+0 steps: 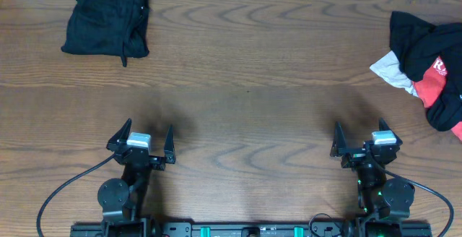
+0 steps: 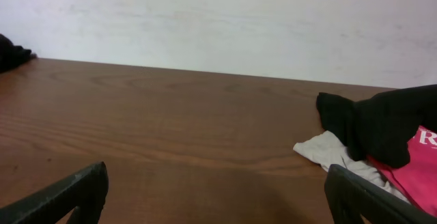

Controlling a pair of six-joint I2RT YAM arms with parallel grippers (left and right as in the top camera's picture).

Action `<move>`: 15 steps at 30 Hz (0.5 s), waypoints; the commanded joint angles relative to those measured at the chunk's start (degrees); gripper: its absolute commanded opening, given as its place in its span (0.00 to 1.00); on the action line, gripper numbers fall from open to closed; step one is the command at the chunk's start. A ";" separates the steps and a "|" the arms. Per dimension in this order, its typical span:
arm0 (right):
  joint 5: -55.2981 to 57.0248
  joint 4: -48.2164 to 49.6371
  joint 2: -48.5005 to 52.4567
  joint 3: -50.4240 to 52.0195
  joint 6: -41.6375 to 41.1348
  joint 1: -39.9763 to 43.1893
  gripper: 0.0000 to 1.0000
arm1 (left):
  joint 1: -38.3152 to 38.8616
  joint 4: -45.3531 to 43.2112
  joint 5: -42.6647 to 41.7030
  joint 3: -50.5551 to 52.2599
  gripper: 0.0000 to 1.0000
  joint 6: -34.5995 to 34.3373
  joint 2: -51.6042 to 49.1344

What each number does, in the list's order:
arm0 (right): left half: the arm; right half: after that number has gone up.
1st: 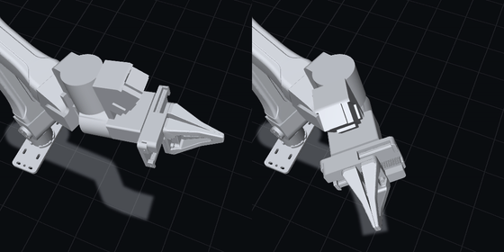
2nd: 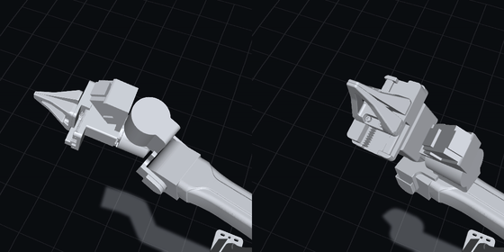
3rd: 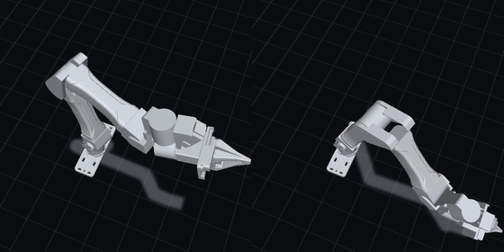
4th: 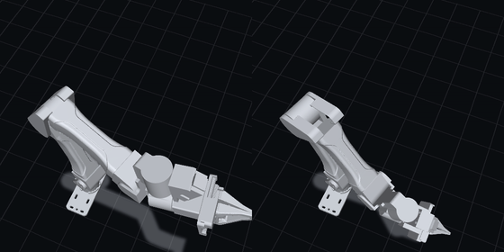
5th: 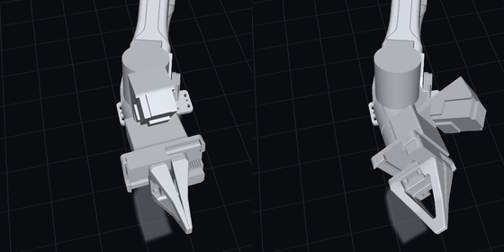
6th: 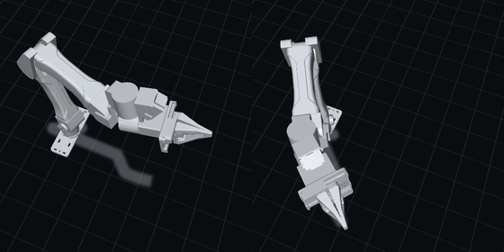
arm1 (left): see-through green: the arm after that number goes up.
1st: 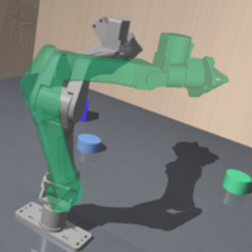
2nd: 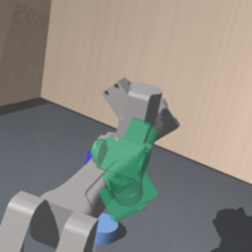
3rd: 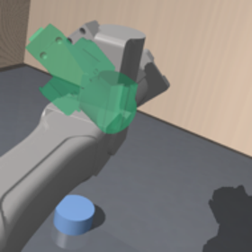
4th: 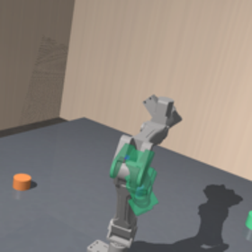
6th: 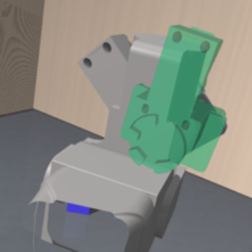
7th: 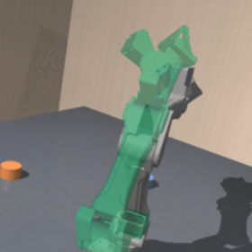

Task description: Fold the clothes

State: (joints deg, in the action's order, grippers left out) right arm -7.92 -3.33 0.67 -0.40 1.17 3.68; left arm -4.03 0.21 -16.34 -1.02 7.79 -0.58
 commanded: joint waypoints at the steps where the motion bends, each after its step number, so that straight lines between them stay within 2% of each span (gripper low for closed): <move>1: 0.00 -0.28 -0.33 0.09 1.05 -0.22 0.99 | -0.17 2.36 -0.55 0.79 0.98 0.98 0.31; 15: -1.60 -0.04 -0.35 0.09 -0.33 -0.24 0.99 | -0.17 2.36 -0.52 0.79 0.98 0.98 0.31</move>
State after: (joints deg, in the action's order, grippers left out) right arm -8.01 -3.29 0.67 -0.40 1.13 3.68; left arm -4.03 0.19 -16.34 -1.02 7.79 -0.58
